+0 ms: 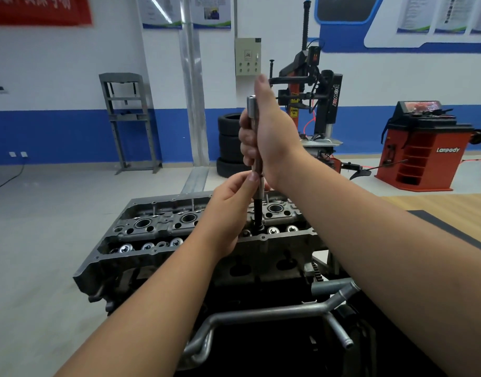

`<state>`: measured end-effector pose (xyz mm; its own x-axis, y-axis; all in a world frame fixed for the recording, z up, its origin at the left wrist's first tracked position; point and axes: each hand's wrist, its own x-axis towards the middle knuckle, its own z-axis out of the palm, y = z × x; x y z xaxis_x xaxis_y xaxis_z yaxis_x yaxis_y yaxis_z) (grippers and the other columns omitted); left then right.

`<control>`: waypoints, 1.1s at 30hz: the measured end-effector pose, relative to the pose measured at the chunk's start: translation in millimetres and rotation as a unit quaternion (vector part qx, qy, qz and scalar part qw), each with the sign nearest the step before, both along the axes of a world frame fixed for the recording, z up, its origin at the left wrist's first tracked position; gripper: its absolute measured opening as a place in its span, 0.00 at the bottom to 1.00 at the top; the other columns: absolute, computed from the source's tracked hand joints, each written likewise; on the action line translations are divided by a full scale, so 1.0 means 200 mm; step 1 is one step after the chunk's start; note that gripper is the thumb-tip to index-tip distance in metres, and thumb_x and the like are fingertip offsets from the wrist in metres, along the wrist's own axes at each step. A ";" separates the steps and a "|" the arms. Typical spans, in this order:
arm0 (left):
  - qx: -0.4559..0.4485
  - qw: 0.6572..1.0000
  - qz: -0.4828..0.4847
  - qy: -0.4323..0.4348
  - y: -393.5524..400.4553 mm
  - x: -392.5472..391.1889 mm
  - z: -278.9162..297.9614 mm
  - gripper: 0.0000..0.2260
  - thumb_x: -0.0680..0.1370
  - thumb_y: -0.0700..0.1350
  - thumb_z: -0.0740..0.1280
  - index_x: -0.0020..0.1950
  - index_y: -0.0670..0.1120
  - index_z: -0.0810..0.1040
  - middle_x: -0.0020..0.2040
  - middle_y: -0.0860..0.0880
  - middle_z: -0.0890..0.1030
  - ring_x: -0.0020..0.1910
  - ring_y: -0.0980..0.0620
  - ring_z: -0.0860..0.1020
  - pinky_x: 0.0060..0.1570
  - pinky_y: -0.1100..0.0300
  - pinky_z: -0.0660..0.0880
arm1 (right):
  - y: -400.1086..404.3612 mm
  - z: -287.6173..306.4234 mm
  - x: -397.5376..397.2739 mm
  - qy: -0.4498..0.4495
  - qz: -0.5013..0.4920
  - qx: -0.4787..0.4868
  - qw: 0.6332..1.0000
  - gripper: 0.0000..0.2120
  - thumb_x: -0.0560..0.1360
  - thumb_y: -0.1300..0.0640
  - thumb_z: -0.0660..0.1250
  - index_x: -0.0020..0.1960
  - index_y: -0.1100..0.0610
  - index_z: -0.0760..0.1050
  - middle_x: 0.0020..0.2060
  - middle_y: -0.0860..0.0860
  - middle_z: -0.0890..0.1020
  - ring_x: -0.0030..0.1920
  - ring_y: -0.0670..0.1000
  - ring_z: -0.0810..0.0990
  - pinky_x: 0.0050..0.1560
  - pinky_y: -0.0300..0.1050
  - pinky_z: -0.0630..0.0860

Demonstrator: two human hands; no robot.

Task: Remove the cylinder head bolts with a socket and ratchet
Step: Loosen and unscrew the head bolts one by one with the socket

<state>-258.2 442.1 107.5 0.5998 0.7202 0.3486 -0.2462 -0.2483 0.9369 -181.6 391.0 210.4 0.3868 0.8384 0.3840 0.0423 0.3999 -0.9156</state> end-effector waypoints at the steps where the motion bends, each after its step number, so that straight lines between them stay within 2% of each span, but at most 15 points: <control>1: -0.003 1.000 -0.007 0.002 0.00 0.00 0.00 0.12 0.85 0.52 0.61 0.57 0.49 0.83 0.51 0.55 0.86 0.57 0.58 0.81 0.63 0.54 0.73 | 0.00 0.01 0.01 0.017 0.021 -0.014 1.000 0.28 0.79 0.32 0.55 0.33 0.53 0.68 0.23 0.47 0.65 0.24 0.48 0.60 0.28 0.42 0.61; 2: -0.002 1.000 -0.009 0.003 0.00 -0.01 0.00 0.13 0.86 0.51 0.60 0.56 0.50 0.83 0.51 0.54 0.86 0.59 0.55 0.81 0.67 0.51 0.71 | 0.01 0.02 0.02 0.028 0.040 -0.026 0.998 0.28 0.79 0.32 0.54 0.32 0.53 0.67 0.22 0.47 0.63 0.23 0.49 0.58 0.28 0.41 0.60; 4: 0.006 1.000 -0.001 -0.003 -0.01 0.00 0.00 0.11 0.86 0.49 0.61 0.54 0.48 0.83 0.48 0.54 0.86 0.56 0.56 0.81 0.69 0.50 0.72 | 0.02 0.03 0.04 0.038 0.071 -0.039 0.996 0.27 0.79 0.34 0.54 0.31 0.53 0.65 0.22 0.47 0.61 0.24 0.49 0.56 0.27 0.40 0.58; 6: 0.013 1.000 0.016 -0.008 -0.01 0.00 0.00 0.10 0.85 0.49 0.63 0.54 0.47 0.82 0.46 0.54 0.85 0.51 0.58 0.81 0.63 0.54 0.74 | 0.02 0.03 0.04 0.039 0.080 -0.039 0.995 0.27 0.79 0.35 0.53 0.31 0.53 0.65 0.22 0.47 0.61 0.24 0.49 0.55 0.27 0.41 0.58; 9: 0.007 0.999 0.039 -0.019 0.00 0.01 0.00 0.08 0.83 0.49 0.68 0.54 0.46 0.81 0.45 0.52 0.84 0.45 0.59 0.81 0.52 0.61 0.73 | 0.02 0.00 0.01 0.012 0.021 -0.026 0.999 0.27 0.79 0.34 0.55 0.35 0.54 0.69 0.24 0.49 0.67 0.24 0.49 0.63 0.28 0.42 0.65; 13: -0.010 0.998 0.061 -0.030 0.01 0.02 0.00 0.09 0.78 0.49 0.73 0.52 0.45 0.78 0.42 0.50 0.83 0.41 0.57 0.80 0.43 0.66 0.76 | 0.03 -0.04 -0.03 -0.096 -0.064 0.036 0.993 0.20 0.82 0.40 0.58 0.46 0.57 0.73 0.30 0.47 0.76 0.28 0.46 0.73 0.33 0.43 0.73; 15: -0.002 0.999 0.039 -0.021 0.00 0.01 0.00 0.07 0.81 0.50 0.70 0.54 0.47 0.79 0.42 0.53 0.84 0.43 0.60 0.81 0.44 0.68 0.75 | 0.03 -0.05 -0.01 -0.116 -0.064 0.079 0.988 0.17 0.83 0.44 0.59 0.47 0.58 0.73 0.31 0.47 0.75 0.29 0.46 0.73 0.32 0.42 0.73; 16: 0.002 1.000 0.022 -0.016 0.00 0.01 0.00 0.08 0.83 0.51 0.67 0.55 0.48 0.81 0.42 0.55 0.84 0.46 0.60 0.81 0.49 0.67 0.75 | 0.03 -0.06 0.01 -0.130 -0.055 0.099 0.985 0.16 0.83 0.46 0.60 0.47 0.59 0.72 0.31 0.47 0.75 0.29 0.47 0.73 0.31 0.42 0.73; 18: 0.000 1.000 -0.005 -0.011 0.00 0.00 0.00 0.11 0.86 0.51 0.61 0.56 0.51 0.82 0.48 0.56 0.86 0.55 0.57 0.82 0.60 0.57 0.74 | 0.02 -0.09 0.06 -0.192 -0.058 0.113 0.973 0.13 0.83 0.49 0.61 0.48 0.59 0.73 0.32 0.49 0.78 0.30 0.49 0.77 0.33 0.42 0.75; 20: -0.007 1.000 -0.014 -0.021 0.00 -0.01 0.00 0.12 0.87 0.50 0.59 0.57 0.50 0.83 0.53 0.52 0.87 0.58 0.54 0.83 0.65 0.52 0.74 | 0.01 -0.15 0.11 -0.250 -0.072 0.097 0.961 0.06 0.82 0.52 0.64 0.50 0.53 0.76 0.36 0.48 0.82 0.36 0.47 0.82 0.39 0.40 0.79; 21: -0.008 0.999 -0.011 -0.030 0.00 -0.01 0.00 0.12 0.86 0.49 0.60 0.59 0.49 0.82 0.54 0.50 0.87 0.57 0.53 0.83 0.64 0.52 0.75 | 0.00 -0.20 0.12 -0.258 -0.071 0.083 0.960 0.01 0.81 0.54 0.66 0.51 0.50 0.76 0.39 0.48 0.84 0.39 0.46 0.84 0.42 0.41 0.81; 23: -0.004 0.999 0.005 -0.043 0.00 0.00 0.00 0.11 0.85 0.49 0.63 0.61 0.46 0.81 0.54 0.47 0.87 0.55 0.52 0.84 0.59 0.53 0.78 | 0.00 -0.30 0.15 -0.254 -0.088 0.070 0.961 0.05 0.78 0.55 0.70 0.52 0.48 0.75 0.42 0.48 0.86 0.44 0.46 0.85 0.47 0.45 0.82; 26: 0.002 0.999 0.030 -0.037 0.01 0.00 -0.01 0.12 0.82 0.50 0.68 0.61 0.44 0.81 0.52 0.47 0.87 0.52 0.52 0.84 0.53 0.57 0.78 | -0.01 -0.38 0.16 -0.229 -0.126 0.088 0.961 0.05 0.77 0.54 0.72 0.48 0.51 0.76 0.41 0.50 0.85 0.43 0.47 0.85 0.43 0.41 0.81; 29: -0.012 0.999 0.007 -0.028 0.01 -0.01 -0.01 0.10 0.84 0.48 0.64 0.61 0.47 0.81 0.53 0.50 0.87 0.53 0.56 0.84 0.52 0.62 0.79 | 0.00 -0.41 0.17 -0.235 -0.148 0.086 0.957 0.05 0.81 0.53 0.66 0.51 0.55 0.78 0.43 0.48 0.84 0.45 0.45 0.83 0.45 0.41 0.80; 33: -0.024 0.999 -0.026 -0.030 0.02 0.01 -0.01 0.11 0.86 0.43 0.59 0.59 0.47 0.82 0.54 0.49 0.87 0.57 0.54 0.84 0.59 0.60 0.79 | 0.00 -0.44 0.17 -0.215 -0.173 0.089 0.957 0.11 0.85 0.56 0.59 0.55 0.61 0.78 0.43 0.45 0.83 0.45 0.40 0.81 0.47 0.36 0.77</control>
<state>-256.8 445.9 106.4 0.6158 0.7051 0.3515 -0.3142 -0.1893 0.9303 -147.2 391.2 121.7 0.4035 0.5951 0.6950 0.5573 0.4426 -0.7026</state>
